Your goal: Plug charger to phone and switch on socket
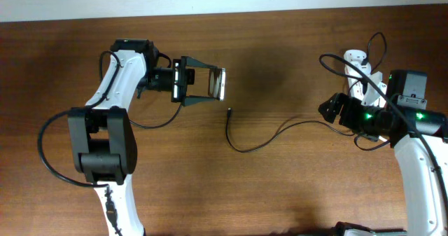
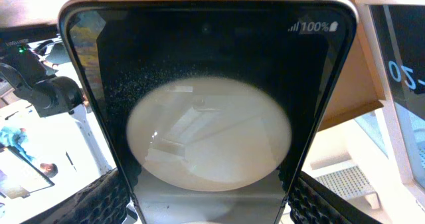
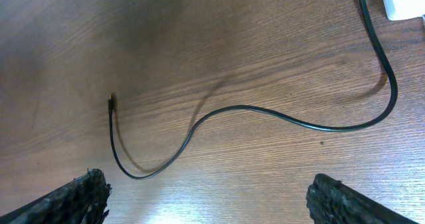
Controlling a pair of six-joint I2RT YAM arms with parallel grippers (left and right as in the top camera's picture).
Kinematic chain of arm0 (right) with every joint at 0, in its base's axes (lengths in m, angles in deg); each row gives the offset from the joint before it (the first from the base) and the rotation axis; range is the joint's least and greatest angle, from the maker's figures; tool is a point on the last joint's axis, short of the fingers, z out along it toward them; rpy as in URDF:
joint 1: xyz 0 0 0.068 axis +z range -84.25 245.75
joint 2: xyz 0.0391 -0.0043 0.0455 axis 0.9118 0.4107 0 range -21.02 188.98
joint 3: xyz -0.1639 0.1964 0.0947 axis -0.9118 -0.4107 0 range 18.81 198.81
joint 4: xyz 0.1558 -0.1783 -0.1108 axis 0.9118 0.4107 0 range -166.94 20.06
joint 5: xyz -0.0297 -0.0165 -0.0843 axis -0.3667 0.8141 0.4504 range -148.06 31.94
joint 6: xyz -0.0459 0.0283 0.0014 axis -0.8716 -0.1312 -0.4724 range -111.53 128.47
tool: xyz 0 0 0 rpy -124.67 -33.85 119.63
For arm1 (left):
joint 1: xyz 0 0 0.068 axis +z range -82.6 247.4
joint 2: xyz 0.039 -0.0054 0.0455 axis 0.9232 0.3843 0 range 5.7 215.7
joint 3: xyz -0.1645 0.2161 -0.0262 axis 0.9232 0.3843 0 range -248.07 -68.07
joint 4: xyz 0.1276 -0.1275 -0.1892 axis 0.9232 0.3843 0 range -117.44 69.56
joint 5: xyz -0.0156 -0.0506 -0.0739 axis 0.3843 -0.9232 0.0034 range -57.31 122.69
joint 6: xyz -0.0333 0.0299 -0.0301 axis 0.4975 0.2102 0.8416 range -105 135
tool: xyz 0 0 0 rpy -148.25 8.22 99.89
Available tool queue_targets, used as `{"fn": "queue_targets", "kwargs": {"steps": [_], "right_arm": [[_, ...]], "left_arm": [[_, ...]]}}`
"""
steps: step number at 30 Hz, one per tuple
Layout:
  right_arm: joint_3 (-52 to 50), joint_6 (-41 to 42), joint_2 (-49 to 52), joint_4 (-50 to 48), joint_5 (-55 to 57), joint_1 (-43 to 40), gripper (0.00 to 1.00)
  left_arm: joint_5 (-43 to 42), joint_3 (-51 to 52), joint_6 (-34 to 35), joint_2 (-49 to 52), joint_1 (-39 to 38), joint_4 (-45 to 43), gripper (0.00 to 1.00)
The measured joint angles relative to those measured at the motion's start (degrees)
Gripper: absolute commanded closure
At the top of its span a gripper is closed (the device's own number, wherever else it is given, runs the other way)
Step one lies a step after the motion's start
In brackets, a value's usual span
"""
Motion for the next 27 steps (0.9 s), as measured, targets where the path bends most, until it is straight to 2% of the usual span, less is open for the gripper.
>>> {"fn": "queue_targets", "kwargs": {"steps": [27], "right_arm": [[0.0, 0.0, 0.0, 0.0, 0.0, 0.0, 0.01]], "left_arm": [[0.9, 0.0, 0.0, 0.0, 0.0, 0.0, 0.84]]}}
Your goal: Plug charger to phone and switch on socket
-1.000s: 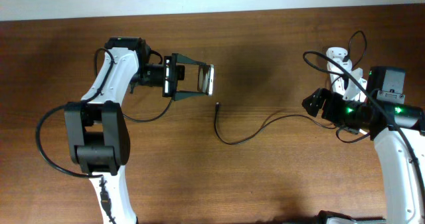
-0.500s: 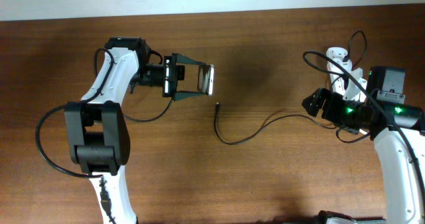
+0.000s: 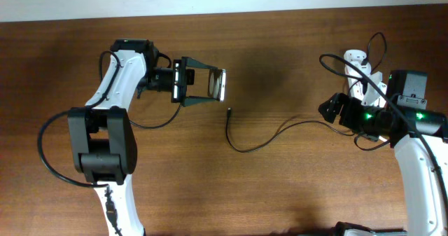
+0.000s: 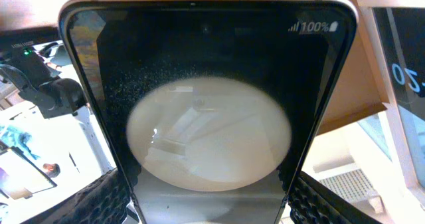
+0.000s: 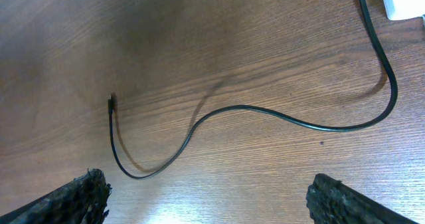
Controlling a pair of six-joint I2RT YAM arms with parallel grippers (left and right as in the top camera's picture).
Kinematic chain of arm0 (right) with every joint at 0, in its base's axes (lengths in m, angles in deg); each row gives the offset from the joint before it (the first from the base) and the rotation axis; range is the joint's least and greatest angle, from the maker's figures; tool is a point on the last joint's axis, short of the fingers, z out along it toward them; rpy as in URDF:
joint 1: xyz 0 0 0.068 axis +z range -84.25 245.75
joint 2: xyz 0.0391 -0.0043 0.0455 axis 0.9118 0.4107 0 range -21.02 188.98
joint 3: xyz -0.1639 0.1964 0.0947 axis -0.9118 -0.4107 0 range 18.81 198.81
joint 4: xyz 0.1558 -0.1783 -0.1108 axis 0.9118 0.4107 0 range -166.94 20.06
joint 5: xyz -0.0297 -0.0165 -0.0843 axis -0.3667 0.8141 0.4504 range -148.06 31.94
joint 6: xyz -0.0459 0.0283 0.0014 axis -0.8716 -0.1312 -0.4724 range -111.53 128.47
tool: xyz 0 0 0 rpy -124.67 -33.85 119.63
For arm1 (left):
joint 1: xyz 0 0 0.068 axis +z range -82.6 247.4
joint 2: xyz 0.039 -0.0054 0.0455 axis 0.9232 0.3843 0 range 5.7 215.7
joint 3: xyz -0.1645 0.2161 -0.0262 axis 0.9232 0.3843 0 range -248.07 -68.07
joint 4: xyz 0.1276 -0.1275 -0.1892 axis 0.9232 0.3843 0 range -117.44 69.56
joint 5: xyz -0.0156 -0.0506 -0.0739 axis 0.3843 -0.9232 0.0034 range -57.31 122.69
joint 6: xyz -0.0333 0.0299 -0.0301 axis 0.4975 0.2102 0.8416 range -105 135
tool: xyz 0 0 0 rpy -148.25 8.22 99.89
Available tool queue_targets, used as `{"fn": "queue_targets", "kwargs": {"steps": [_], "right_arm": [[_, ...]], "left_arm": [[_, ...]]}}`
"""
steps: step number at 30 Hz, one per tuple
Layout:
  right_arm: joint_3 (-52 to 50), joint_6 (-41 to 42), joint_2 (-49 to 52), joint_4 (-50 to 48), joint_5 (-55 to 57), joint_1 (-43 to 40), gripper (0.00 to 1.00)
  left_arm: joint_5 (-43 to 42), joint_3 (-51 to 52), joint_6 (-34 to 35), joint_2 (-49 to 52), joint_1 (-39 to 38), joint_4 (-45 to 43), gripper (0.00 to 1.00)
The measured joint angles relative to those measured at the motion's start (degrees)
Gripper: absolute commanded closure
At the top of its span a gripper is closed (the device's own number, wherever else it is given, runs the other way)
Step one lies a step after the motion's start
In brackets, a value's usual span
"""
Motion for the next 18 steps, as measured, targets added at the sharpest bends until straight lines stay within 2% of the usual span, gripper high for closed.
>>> {"fn": "queue_targets", "kwargs": {"steps": [5, 6, 7, 14, 18], "right_arm": [[0.0, 0.0, 0.0, 0.0, 0.0, 0.0, 0.01], [0.0, 0.0, 0.0, 0.0, 0.0, 0.0, 0.01], [0.0, 0.0, 0.0, 0.0, 0.0, 0.0, 0.01], [0.0, 0.0, 0.0, 0.6, -1.1, 0.0, 0.02], [0.0, 0.0, 2.8, 0.5, -5.9, 0.0, 0.01]], "left_arm": [[2.1, 0.0, 0.0, 0.0, 0.0, 0.0, 0.89], [3.3, 0.0, 0.0, 0.0, 0.0, 0.0, 0.98], [4.4, 0.0, 0.0, 0.0, 0.0, 0.0, 1.00], [18.1, 0.0, 0.6, 0.0, 0.0, -1.7, 1.00], [25.6, 0.0, 5.2, 0.0, 0.0, -6.0, 0.98]]}}
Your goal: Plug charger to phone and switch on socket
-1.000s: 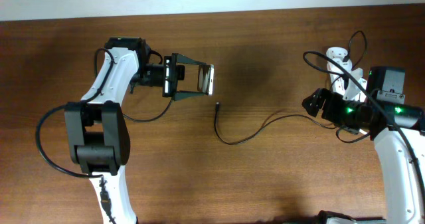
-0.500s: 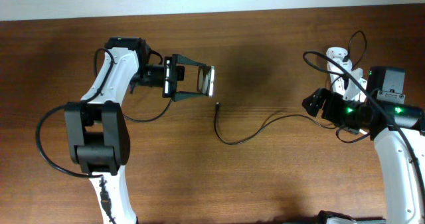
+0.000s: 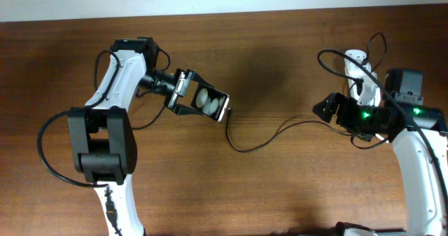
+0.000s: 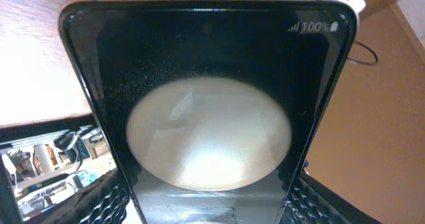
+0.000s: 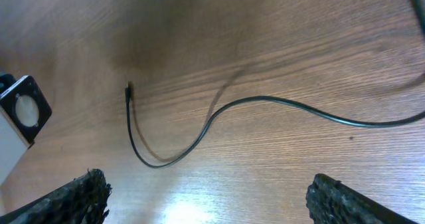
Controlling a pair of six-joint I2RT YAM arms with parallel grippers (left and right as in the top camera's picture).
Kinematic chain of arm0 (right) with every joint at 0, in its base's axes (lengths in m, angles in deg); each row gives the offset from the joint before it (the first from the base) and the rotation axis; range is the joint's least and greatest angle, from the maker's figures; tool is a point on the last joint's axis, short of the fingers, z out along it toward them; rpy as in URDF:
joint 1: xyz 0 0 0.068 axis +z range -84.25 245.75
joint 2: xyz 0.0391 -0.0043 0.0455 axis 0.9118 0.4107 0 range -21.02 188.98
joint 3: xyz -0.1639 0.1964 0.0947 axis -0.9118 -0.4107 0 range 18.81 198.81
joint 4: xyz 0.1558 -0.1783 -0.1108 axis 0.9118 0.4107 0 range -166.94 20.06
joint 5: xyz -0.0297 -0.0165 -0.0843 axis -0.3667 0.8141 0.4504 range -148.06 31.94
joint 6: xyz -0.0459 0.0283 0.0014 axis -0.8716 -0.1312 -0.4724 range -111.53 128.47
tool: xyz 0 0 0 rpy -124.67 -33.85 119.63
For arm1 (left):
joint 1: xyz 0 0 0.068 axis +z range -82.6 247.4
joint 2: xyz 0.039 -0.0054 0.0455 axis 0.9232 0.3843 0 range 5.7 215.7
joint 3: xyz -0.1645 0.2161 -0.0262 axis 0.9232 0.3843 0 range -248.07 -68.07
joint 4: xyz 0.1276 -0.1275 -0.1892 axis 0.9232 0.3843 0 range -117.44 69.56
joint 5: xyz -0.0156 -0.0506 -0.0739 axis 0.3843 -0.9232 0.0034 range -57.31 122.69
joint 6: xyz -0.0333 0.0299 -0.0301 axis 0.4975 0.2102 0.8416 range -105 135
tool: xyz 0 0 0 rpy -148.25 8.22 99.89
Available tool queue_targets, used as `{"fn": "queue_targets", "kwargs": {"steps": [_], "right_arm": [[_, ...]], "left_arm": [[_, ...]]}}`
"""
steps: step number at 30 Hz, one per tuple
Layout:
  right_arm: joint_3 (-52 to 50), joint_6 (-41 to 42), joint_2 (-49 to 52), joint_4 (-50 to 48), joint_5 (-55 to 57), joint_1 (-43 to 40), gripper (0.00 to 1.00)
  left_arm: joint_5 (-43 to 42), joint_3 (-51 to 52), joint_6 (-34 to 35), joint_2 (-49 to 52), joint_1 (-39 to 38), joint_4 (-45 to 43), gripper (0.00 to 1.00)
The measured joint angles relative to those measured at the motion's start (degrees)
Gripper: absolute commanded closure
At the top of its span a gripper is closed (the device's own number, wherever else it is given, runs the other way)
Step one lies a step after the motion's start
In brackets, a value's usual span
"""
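My left gripper (image 3: 215,106) is shut on the phone (image 3: 206,99), held tilted above the table with its dark screen facing up. In the left wrist view the phone (image 4: 209,117) fills the frame between the fingers (image 4: 99,201) and shows 100% at its corner. The black charger cable (image 3: 259,143) lies on the wood, its free plug (image 3: 229,110) just right of the phone's end. It runs right to the white socket (image 3: 355,62). My right gripper (image 3: 326,108) hovers open over the cable (image 5: 265,99), and its plug (image 5: 129,89) lies far ahead.
The brown wooden table (image 3: 280,194) stretches between the arms. Loose black cable loops (image 3: 374,43) curl round the socket at the far right. A pale wall strip borders the table's back edge.
My left gripper has turned and dropped towards the plug, so the phone's screen now faces up beside the cable end. My right arm has shifted slightly left, and the socket has left its wrist view.
The left gripper held the phone edge-on above the table's upper middle at both earlier moments, while the right gripper stayed open near the socket. Now the phone sits lower, tilted, close to the plug, and the right gripper is a little further left.
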Motion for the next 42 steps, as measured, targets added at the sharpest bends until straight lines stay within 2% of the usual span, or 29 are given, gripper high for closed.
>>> {"fn": "queue_targets", "kwargs": {"steps": [2, 8, 15, 20, 24, 28, 32, 36, 42], "right_arm": [[0.0, 0.3, 2.5, -0.5, -2.2, 0.9, 0.01], [0.0, 0.6, 4.7, -7.8, -5.2, 11.4, 0.01], [0.0, 10.7, 4.7, -17.4, -4.4, 19.1, 0.00], [0.0, 19.7, 4.7, -22.9, 2.3, 27.0, 0.01], [0.0, 29.7, 5.0, -30.0, 8.6, 33.7, 0.16], [0.4, 40.5, 12.9, -39.0, 10.2, 42.0, 0.33], [0.4, 43.7, 16.7, -41.4, 10.4, 44.0, 0.50], [0.4, 44.1, 18.7, -44.8, 10.4, 45.9, 0.52], [0.4, 44.7, 21.2, -47.1, 10.4, 46.9, 0.69]], "left_arm": [[2.4, 0.0, 1.6, 0.0, 0.0, -0.9, 0.98], [5.4, 0.0, 6.6, 0.0, 0.0, -3.6, 0.96], [9.0, 0.0, 10.4, 0.0, 0.0, -4.7, 0.95], [9.7, 0.0, 11.5, 0.0, 0.0, -4.7, 0.94], [12.0, 0.0, 14.6, 0.0, 0.0, -4.7, 0.93], [11.2, 0.0, 15.8, 0.0, 0.0, -4.7, 0.93], [10.9, 0.0, 16.0, 0.0, 0.0, -4.7, 0.91], [10.8, 0.0, 16.0, 0.0, 0.0, -4.7, 0.90], [10.8, 0.0, 16.0, 0.0, 0.0, -4.7, 0.85]]}}
